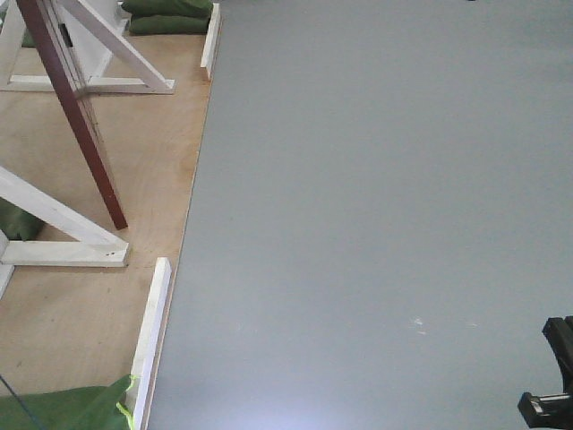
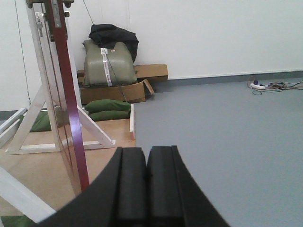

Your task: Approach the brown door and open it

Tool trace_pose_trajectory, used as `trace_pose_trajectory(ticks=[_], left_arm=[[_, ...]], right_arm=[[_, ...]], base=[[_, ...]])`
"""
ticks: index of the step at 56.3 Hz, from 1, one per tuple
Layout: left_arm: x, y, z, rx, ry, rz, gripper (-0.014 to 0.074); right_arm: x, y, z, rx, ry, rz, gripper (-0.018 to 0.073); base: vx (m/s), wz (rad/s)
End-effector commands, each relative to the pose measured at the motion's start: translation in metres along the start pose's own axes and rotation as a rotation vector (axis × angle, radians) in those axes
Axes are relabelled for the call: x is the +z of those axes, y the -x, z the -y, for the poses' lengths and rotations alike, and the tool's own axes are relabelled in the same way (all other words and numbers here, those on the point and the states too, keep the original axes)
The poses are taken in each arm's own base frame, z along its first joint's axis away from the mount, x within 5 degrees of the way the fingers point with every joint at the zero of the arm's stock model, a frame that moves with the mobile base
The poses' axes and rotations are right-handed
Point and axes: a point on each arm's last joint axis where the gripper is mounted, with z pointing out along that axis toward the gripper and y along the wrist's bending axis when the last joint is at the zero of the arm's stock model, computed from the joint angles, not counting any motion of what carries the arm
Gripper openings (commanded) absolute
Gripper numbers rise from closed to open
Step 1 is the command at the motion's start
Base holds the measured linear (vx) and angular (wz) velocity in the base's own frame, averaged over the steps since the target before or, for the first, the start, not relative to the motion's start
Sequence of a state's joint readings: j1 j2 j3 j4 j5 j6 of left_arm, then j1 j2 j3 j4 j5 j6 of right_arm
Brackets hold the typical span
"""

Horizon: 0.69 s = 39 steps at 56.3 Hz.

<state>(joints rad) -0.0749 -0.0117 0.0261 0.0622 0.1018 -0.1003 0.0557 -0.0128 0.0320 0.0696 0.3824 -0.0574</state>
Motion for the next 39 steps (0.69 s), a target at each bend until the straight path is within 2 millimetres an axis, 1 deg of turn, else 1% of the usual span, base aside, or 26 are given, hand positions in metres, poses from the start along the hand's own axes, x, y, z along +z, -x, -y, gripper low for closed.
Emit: trace_pose_trajectory(ticks=[1, 18, 39], left_arm=[[-0.0024, 0.0135, 0.0011, -0.012, -0.012, 0.107, -0.0003], [-0.0024, 0.0135, 0.0011, -0.012, -0.012, 0.107, -0.0003], [-0.0024, 0.0135, 0.0011, -0.012, -0.012, 0.107, -0.0003]], right_arm=[[-0.0003, 0.0065, 0.0007, -0.014, -0.009, 0.083, 0.0000], [-0.0003, 0.0065, 0.0007, -0.014, -0.009, 0.083, 0.0000], [-0.0003, 0.0065, 0.0007, -0.014, -0.009, 0.083, 0.0000]], base=[[0.24, -0.08], [0.26, -0.06], [0.33, 0.05]])
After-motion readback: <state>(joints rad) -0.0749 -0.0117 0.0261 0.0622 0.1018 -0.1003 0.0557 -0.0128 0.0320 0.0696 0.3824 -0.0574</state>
